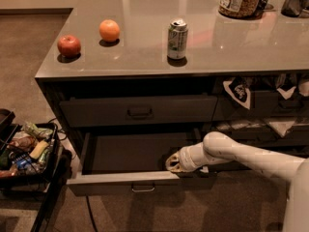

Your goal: Open middle drawer

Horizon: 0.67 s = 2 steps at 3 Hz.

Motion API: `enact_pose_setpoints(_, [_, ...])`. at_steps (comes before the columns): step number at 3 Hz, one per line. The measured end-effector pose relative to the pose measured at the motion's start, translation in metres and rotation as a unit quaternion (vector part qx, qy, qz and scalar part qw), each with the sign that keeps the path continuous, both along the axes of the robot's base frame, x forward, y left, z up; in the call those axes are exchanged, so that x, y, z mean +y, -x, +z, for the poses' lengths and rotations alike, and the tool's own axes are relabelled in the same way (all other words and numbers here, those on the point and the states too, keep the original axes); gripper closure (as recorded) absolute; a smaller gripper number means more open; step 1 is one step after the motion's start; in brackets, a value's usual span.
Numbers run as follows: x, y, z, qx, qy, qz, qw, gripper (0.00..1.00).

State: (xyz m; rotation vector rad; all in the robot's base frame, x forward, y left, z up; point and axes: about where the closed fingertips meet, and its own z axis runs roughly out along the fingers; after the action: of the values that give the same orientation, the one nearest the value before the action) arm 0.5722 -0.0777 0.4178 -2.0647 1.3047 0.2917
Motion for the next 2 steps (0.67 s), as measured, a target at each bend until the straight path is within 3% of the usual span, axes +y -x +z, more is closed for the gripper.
enact_pose_setpoints(2, [-0.0151,0.0025,-0.0214,0.044,-0.013,-0.017,0.9988,1.00])
